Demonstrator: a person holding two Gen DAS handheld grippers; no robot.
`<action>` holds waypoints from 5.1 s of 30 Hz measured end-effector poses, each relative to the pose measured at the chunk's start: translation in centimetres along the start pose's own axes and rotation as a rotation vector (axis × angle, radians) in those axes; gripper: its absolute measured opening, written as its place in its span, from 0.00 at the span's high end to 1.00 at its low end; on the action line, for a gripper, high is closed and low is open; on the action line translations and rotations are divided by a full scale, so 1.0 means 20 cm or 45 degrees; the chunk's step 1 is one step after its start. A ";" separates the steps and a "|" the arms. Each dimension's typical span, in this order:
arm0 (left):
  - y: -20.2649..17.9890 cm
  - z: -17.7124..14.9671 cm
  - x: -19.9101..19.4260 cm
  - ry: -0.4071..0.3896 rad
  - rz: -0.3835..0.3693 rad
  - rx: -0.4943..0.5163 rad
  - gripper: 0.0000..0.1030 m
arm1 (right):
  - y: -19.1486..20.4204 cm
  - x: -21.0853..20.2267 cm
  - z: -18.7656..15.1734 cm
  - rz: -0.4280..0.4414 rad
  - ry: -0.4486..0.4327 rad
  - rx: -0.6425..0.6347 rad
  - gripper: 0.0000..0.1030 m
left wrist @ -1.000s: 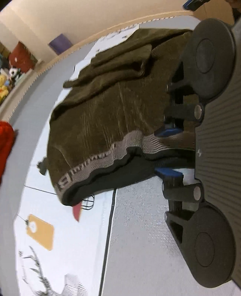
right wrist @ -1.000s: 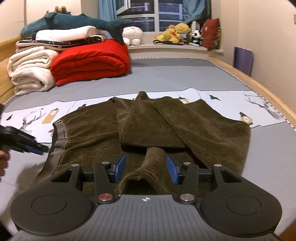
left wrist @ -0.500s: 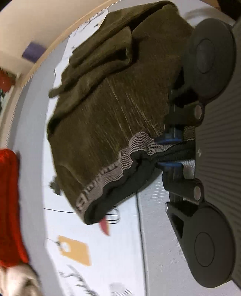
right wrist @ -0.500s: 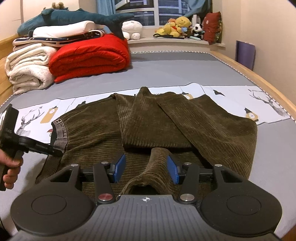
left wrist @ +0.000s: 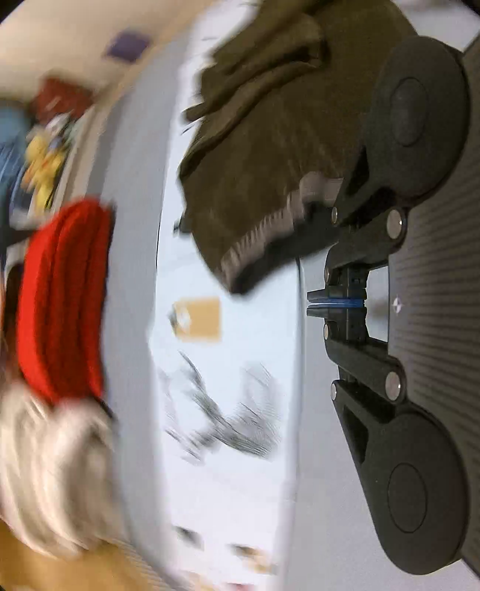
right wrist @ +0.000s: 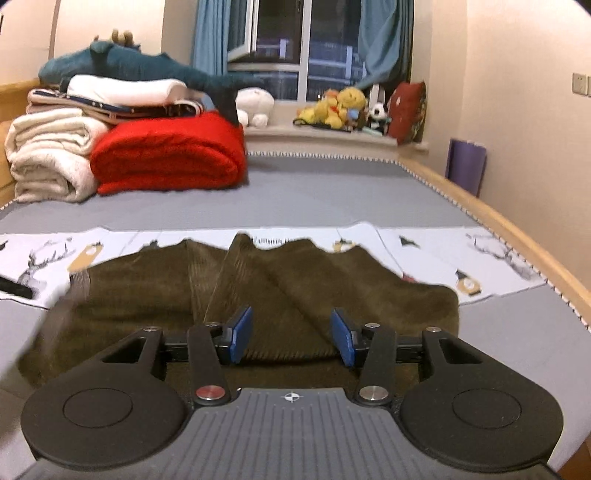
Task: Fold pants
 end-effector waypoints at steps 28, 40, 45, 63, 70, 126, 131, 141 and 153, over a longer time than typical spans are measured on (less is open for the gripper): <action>-0.38 -0.12 0.58 0.342 -0.197 -0.027 0.82 | -0.20 0.40 -0.07 -0.081 0.202 -0.148 0.53; 0.18 -0.02 0.15 0.072 0.230 -0.061 0.87 | -0.09 0.45 -0.08 -0.046 0.268 -0.129 0.52; 0.28 -0.02 -0.06 -0.044 0.423 -0.030 0.78 | 0.13 0.48 -0.01 0.080 0.244 -0.251 0.51; -0.42 -0.43 -0.20 -0.246 0.130 0.351 0.22 | 0.77 0.69 -0.14 0.283 0.472 -0.891 0.52; -0.33 -0.34 -0.12 -0.054 0.171 0.146 0.23 | 0.40 0.56 -0.07 0.066 0.363 -0.654 0.93; -0.33 -0.36 0.10 0.204 0.144 0.093 0.22 | -0.01 0.60 -0.23 0.192 0.370 -0.508 0.93; -0.40 -0.38 0.10 0.200 0.124 0.128 0.22 | -0.61 0.39 -0.23 -0.108 0.227 0.129 0.93; -0.51 -0.41 0.13 0.206 0.101 0.173 0.22 | -1.29 0.30 -0.80 -0.471 0.631 0.568 0.94; -0.53 -0.43 0.15 0.232 0.083 0.189 0.22 | -1.35 0.33 -0.97 -0.642 0.755 0.746 0.97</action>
Point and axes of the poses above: each gripper's, at about its wrist camera, not at the fingertips, and x roughly the way its jaws point, y to its left, z to its top, the point moved 1 cm from there along x, roughly the way its jaws point, and after that the axes turned 15 degrees about -x, right-handed, at the moved point
